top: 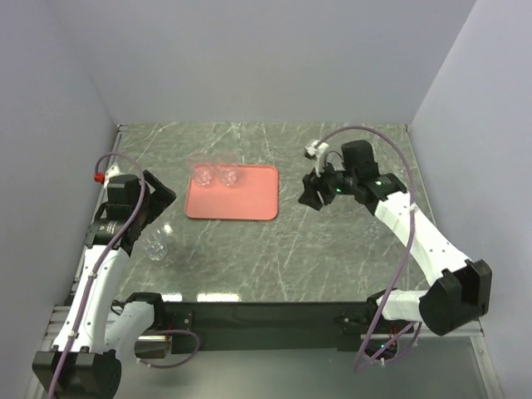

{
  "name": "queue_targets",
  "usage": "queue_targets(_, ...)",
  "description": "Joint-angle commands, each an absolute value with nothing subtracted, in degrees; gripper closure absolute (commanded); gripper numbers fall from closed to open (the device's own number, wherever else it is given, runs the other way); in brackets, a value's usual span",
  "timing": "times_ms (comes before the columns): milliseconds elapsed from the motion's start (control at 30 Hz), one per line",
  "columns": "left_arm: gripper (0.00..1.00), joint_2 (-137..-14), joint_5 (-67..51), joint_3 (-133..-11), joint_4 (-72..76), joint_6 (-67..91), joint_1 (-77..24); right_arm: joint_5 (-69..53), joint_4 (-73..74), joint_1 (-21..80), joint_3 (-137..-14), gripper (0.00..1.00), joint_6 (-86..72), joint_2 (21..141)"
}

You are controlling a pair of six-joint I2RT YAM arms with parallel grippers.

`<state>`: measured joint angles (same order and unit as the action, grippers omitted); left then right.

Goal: Place the glasses into the tray

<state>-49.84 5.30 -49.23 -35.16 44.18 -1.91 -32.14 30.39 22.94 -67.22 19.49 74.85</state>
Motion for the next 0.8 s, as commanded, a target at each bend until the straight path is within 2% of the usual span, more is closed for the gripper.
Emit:
queue_targets(0,0.08,-47.9,9.3,-51.5,-41.8,51.2,-2.0,-39.3,29.0,19.1,-62.7,0.41,20.9,69.6)
queue_targets(100,0.12,-48.3,13.1,-51.2,-45.0,54.3,-2.0,-44.2,27.9,15.7,-58.8,0.40,20.7,66.5)
queue_targets(400,0.22,-52.3,16.0,-51.0,-49.7,57.2,-2.0,-45.7,24.6,8.5,-53.1,0.39,20.2,60.7)
queue_targets(567,0.38,-53.9,16.2,-50.2,-48.3,57.0,-2.0,-48.3,24.6,7.1,-52.6,0.39,19.8,60.7)
queue_targets(767,0.44,-59.7,18.5,-51.2,-50.4,57.7,-2.0,-48.7,24.3,5.6,-52.1,0.39,19.7,60.0)
